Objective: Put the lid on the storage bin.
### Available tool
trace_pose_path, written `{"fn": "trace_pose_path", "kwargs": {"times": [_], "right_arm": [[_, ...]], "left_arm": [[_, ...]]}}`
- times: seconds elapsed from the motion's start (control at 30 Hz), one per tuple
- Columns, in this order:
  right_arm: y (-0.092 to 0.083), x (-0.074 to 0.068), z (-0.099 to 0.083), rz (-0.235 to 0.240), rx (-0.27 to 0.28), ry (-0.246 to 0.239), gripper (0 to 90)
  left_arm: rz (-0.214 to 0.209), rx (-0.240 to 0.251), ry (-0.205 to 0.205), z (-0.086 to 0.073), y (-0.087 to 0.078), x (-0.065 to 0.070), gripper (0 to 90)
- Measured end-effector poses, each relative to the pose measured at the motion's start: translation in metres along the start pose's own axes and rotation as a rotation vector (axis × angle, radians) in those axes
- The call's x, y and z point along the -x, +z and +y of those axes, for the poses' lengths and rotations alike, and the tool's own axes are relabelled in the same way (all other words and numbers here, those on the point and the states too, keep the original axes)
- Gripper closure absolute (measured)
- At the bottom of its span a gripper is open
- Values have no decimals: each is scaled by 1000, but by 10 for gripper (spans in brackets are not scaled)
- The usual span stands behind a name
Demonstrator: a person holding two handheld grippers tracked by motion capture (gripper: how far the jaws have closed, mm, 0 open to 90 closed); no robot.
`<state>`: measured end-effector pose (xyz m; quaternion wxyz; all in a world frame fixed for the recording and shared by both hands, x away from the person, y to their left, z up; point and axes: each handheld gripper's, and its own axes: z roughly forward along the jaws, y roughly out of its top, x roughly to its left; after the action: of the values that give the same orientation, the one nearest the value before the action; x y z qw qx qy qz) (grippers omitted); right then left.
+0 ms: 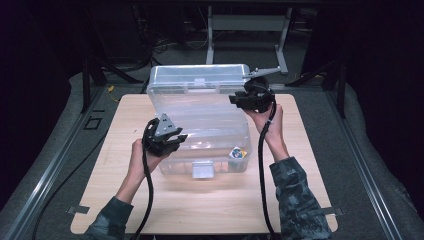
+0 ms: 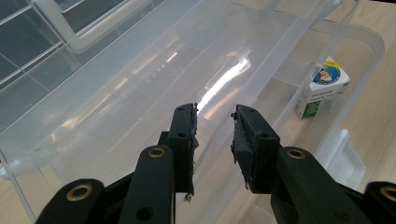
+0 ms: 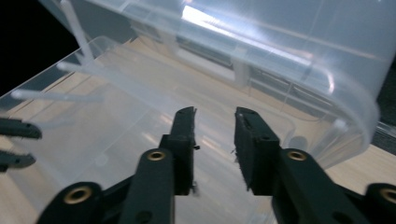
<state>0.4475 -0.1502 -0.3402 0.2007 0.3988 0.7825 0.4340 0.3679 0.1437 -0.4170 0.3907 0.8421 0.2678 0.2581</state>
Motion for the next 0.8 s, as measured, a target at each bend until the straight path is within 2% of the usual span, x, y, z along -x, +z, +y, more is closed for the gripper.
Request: {"fn": "trace_pose_path", "kwargs": {"times": [0.2, 0.23, 0.37, 0.43, 0.5, 0.6, 0.7, 0.8], "right_arm": [[4, 1, 3, -36, 18, 25, 790], [4, 1, 3, -35, 23, 28, 795], [4, 1, 1, -28, 19, 25, 807], [3, -1, -2, -22, 22, 28, 809], [3, -3, -5, -23, 17, 24, 808], [2, -7, -9, -25, 13, 15, 808], [0, -11, -15, -17, 9, 7, 808], [-3, -14, -21, -15, 6, 2, 808]], "left_arm": [[-15, -9, -8, -2, -2, 0, 690], [-24, -9, -14, -2, -2, 0, 690], [-17, -15, -8, -2, -3, 1, 684], [-24, -13, -27, -2, -4, 0, 663], [-54, -18, -51, -2, -6, 0, 563], [-76, -21, -63, -2, -9, 1, 470], [-83, -31, -75, -4, -14, 2, 339], [-90, -31, -91, -7, -23, 2, 279]]}}
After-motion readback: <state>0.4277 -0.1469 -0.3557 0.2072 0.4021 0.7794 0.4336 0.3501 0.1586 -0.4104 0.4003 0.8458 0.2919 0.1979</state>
